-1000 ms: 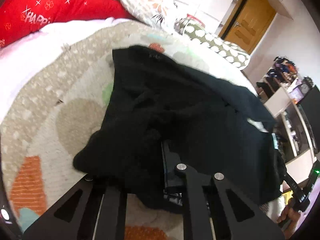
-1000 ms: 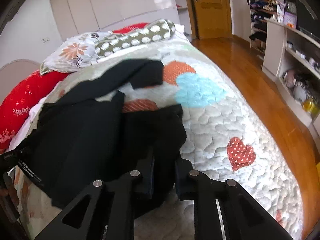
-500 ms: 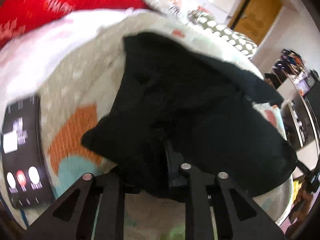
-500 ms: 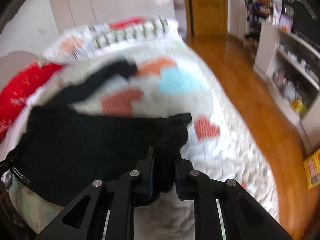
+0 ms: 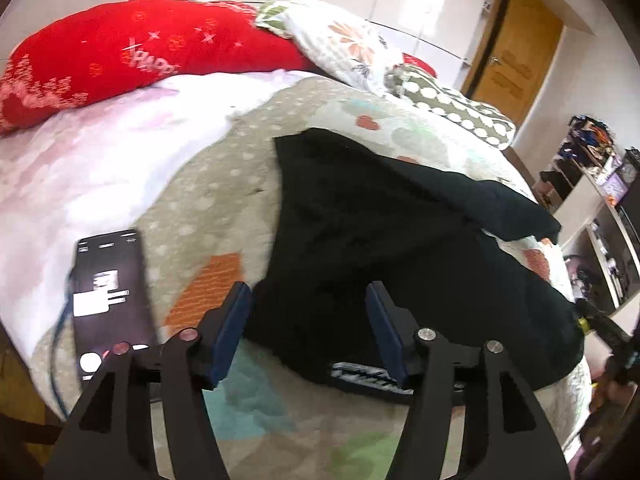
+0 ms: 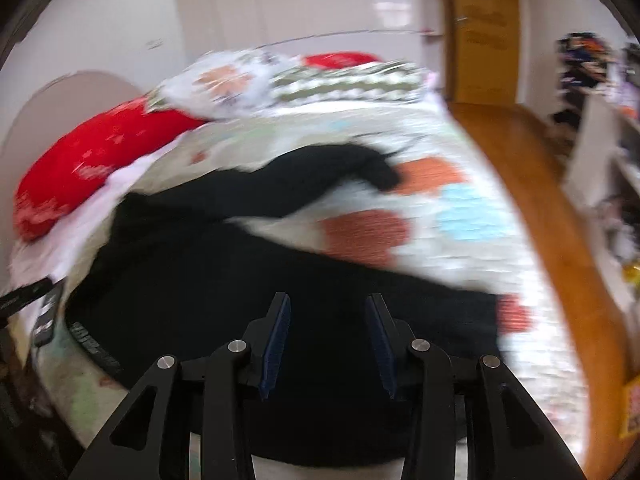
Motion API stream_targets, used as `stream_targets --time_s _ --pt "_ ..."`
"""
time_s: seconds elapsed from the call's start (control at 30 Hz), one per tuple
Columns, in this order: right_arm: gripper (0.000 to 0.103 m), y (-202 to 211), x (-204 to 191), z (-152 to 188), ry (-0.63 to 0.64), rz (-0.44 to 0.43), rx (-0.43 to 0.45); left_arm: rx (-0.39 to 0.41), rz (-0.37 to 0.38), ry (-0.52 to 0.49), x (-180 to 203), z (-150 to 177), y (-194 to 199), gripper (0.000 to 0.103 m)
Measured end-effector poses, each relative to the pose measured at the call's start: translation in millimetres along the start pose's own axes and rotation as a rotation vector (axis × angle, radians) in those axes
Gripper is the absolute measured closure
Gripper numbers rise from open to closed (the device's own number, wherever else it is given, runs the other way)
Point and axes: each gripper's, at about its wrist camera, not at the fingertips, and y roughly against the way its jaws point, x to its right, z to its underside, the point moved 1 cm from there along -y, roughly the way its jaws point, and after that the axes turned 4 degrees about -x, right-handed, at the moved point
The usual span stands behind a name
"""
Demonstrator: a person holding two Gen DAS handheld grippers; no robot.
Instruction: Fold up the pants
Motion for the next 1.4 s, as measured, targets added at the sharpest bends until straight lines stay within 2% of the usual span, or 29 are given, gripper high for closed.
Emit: stream_targets --time_s 0.23,0.33,0.47,0.53,0.63,0.8,0.97,1.07,1.13,1.2,1.3,1.4 --pt "0.062 -52 -53 8 0.105 -0.117 -0.071 -0.049 -0.021 -0.011 6 5 -40 0.043" --pt "0.062 -71 -65 9 0.134 -0.108 -0.099 -0.056 -0.045 -0.017 7 8 -54 0.042" --pt "0.060 -87 -72 14 0.154 -0.074 -0.121 -0.034 -0.062 -0.046 13 9 -62 0.026" --pt "0.058 -83 -72 14 0.162 -0.074 -0.118 -0.038 -0.087 -0.067 17 8 -65 0.026" --pt "0.057 -73 -69 13 0.159 -0.079 -0.111 -0.036 -0.092 -0.083 20 8 -59 0.026" --pt "0.048 -64 -61 16 0.143 -0.080 -0.099 -0.022 -0.064 -0.046 15 4 -47 0.025" --pt "0.048 -72 -59 17 0.160 -0.072 -0.126 -0.034 -0.037 -0.034 16 -8 -41 0.025" --pt "0.045 -66 -51 1 0.139 -0.084 -0.098 -0.013 0.001 -0.006 15 -27 -36 0.018" --pt "0.037 -66 -40 -15 0.115 -0.088 -0.082 -0.016 0.023 0.004 16 -44 -38 0.018" --pt "0.036 -70 -29 -27 0.087 -0.113 -0.076 -0.027 0.036 0.007 20 -58 -44 0.018" --pt "0.036 -81 -7 -47 0.011 -0.161 -0.094 -0.057 0.054 0.024 24 -80 -61 0.018" --pt "0.026 -92 18 -64 -0.082 -0.183 -0.088 -0.125 0.101 0.100 20 -98 -85 0.018"
